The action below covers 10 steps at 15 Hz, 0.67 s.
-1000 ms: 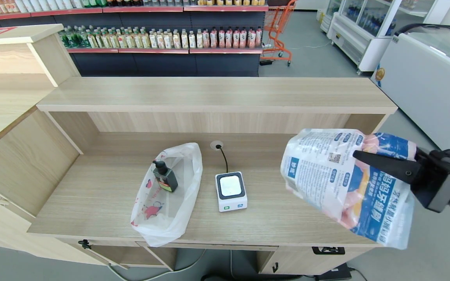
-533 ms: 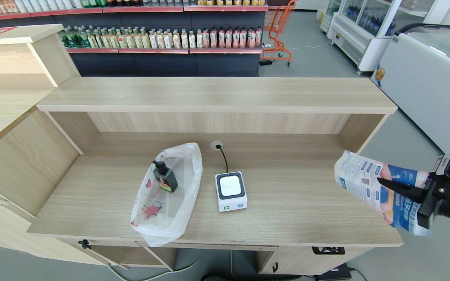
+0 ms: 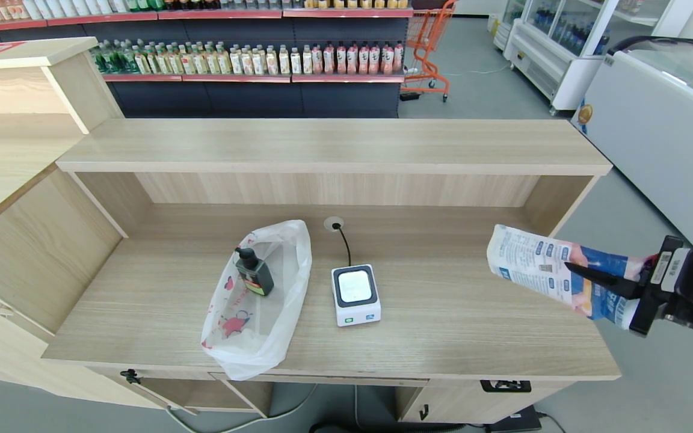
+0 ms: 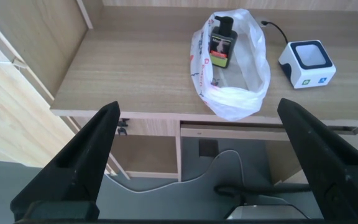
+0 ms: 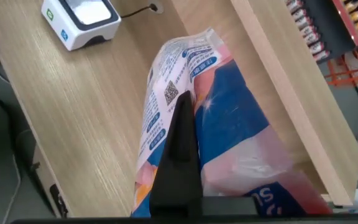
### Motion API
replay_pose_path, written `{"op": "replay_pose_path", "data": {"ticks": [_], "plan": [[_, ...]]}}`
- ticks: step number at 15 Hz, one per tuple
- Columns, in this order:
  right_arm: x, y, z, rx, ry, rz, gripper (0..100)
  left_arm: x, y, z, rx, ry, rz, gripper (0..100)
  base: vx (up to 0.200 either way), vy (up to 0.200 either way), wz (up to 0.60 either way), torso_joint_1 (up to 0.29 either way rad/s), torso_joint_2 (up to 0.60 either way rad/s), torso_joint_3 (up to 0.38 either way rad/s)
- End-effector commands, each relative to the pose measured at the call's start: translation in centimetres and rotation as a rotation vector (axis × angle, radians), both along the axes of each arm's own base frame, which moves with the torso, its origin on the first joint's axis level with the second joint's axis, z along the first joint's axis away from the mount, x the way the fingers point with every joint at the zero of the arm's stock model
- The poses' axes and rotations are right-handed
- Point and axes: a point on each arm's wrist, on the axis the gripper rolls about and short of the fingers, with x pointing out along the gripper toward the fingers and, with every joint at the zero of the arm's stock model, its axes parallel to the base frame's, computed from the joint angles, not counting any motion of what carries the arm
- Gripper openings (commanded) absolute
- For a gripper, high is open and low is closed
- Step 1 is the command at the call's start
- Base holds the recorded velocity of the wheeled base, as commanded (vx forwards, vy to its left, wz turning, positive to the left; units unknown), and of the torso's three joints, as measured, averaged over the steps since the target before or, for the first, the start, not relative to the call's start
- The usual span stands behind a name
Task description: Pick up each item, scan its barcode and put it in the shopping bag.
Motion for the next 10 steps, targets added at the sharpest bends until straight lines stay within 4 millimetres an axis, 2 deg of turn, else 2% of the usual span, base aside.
{"op": "replay_pose_path", "data": {"ticks": [1,5,10], "plan": [[0.4,0.4,-0.4,-0.010,0.004,0.033,0,0.0,0.0,0.0,0.000,0.000,0.002,100,0.000,0.000,0.00,0.000,0.00,0.000],[0.4,1.4,-0.5,-0.054,-0.033,0.097,0,0.0,0.0,0.0,0.003,0.000,0.000,100,0.000,0.000,0.00,0.000,0.00,0.000],[0.1,1.7,-0.8,-0.048,-0.022,0.132,0,0.0,0.0,0.0,-0.008,-0.002,0.000,100,0.000,0.000,0.00,0.000,0.00,0.000]]}}
